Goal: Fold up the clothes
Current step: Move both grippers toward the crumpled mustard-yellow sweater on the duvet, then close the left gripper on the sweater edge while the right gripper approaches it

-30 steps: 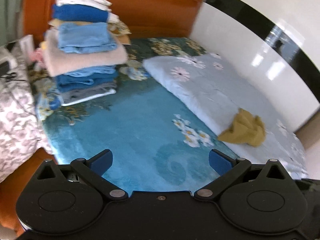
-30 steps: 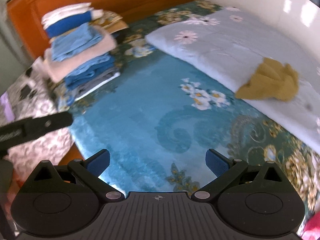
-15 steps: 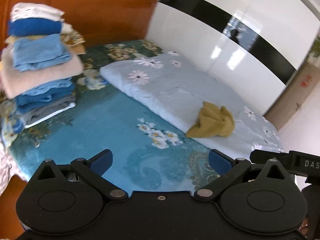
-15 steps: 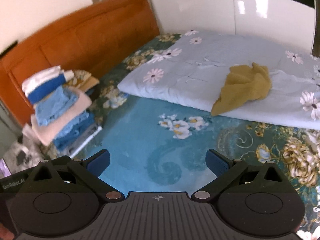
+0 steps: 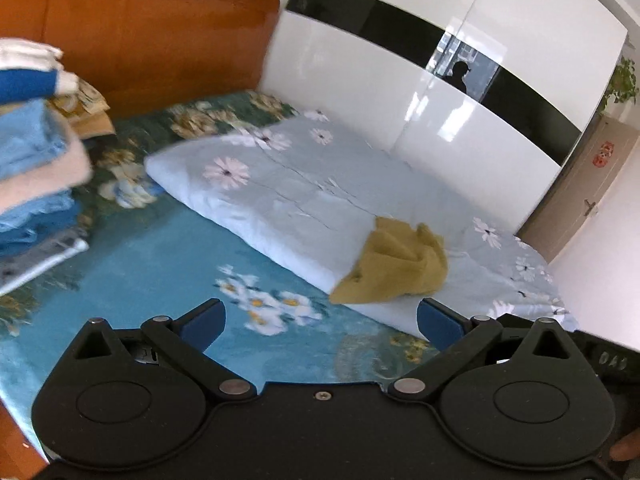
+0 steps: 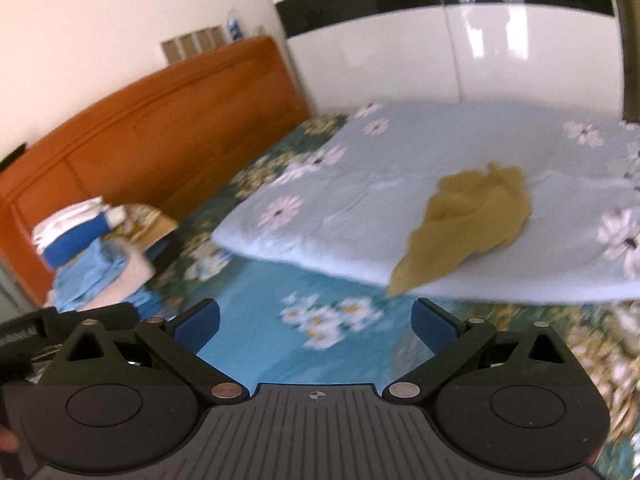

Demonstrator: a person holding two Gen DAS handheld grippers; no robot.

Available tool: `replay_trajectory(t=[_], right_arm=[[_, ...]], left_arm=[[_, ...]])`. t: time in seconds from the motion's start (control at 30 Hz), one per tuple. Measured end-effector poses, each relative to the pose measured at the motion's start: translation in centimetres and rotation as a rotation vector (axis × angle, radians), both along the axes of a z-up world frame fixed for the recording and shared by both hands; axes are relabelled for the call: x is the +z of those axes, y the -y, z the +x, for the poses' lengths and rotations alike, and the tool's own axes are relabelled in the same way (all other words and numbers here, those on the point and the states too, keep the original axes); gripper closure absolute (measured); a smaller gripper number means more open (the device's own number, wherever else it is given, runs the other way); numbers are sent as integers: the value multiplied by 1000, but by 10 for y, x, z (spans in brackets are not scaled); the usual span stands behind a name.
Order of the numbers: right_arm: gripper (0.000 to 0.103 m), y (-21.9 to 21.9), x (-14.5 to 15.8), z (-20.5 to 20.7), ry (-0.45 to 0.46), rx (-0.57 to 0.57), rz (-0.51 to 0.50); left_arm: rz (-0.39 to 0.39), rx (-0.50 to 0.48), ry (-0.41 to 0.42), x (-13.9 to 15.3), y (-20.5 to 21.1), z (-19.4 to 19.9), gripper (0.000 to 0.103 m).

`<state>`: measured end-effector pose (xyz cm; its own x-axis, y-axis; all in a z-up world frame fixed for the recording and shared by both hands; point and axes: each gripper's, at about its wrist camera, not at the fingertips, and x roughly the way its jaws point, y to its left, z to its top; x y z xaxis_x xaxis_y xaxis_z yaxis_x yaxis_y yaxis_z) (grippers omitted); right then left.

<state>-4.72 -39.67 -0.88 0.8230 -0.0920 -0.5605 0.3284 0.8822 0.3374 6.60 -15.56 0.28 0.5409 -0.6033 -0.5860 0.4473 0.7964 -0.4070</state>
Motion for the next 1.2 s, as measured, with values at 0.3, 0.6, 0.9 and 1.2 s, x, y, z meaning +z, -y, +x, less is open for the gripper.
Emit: replay_trajectory(t=[0.3, 0.6, 0.9, 1.2], right_arm=[[0, 70, -24, -1, 27, -100, 5], [0, 75, -44, 35, -15, -88, -17], [0, 126, -74, 59, -23, -204, 143], [0, 173, -115, 102, -82, -301, 113]], left_arm=[[74, -128, -42, -13, 75, 24, 2], [123, -329, 5, -45, 134, 73, 2], [80, -441, -52, -91, 200, 141, 2], [162, -415, -69, -141, 281, 202, 2]])
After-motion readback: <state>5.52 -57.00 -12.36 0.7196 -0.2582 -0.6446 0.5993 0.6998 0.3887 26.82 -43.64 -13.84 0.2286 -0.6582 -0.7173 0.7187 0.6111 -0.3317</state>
